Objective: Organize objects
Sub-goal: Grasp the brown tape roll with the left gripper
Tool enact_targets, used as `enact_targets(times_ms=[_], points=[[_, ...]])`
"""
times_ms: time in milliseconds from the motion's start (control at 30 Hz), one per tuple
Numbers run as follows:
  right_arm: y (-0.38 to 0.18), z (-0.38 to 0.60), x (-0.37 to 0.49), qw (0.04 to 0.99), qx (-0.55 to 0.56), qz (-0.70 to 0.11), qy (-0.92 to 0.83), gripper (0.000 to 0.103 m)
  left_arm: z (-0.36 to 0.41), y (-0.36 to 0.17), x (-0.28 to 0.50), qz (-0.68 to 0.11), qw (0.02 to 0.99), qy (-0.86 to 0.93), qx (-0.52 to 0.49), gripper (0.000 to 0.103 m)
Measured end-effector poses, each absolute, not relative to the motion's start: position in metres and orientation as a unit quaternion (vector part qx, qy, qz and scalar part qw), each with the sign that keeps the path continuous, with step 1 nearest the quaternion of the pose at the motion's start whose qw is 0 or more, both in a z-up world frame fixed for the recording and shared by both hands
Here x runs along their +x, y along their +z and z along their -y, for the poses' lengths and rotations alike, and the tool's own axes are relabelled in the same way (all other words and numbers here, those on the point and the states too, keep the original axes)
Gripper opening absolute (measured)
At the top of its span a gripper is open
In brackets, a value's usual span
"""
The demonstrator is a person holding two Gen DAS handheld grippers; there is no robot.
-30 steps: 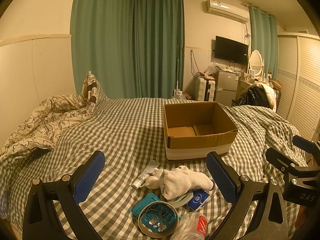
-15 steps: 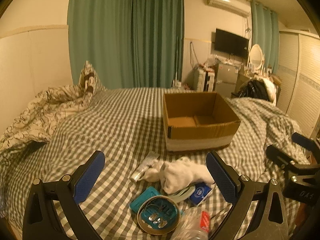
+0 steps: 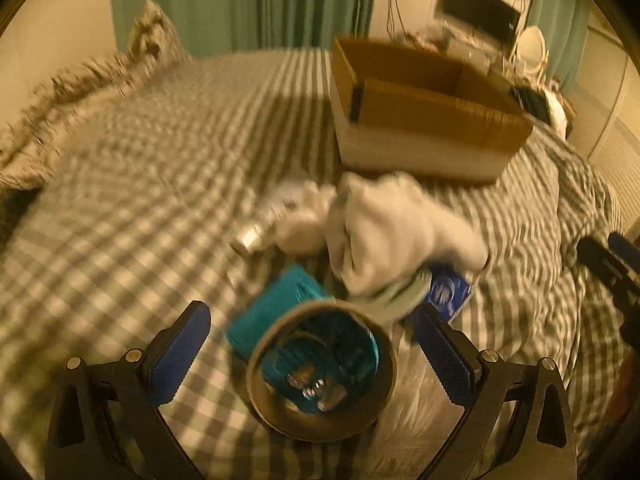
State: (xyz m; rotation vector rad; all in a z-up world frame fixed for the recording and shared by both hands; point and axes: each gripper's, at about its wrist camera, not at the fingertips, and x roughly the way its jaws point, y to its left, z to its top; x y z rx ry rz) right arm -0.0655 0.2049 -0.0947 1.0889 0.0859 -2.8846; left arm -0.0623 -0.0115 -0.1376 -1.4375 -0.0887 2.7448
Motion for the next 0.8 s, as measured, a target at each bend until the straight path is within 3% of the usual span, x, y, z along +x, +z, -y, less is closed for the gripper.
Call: enact_targets(times_ms=[133, 233, 467, 800], points=[[-0.103, -0.204, -0.069, 0.029, 0.364, -0.028, -0.931, 0.103, 0.005, -0.151, -0.067, 0.012, 0.029, 0.876, -0.482, 0.100], [-0.105, -0.202, -0.069, 0.032, 0.368, -0.029, -0.929, 0.103, 0.001, -0.160, -0.068, 0.012, 0.048, 0.868, -0.494, 0.080], [-0.098, -0.190, -0.068, 0.048, 0.365, -0.034, -0.929, 0.103, 0.005, -0.142, -0.065, 0.014, 0.055, 0.880, -0.471, 0.079], [-0.101, -0.140, -0.091, 0.138, 0.383, -0.043, -0.913, 0.103, 0.042, -0.090, -0.065, -0.021, -0.018, 0.917, -0.398, 0.079]])
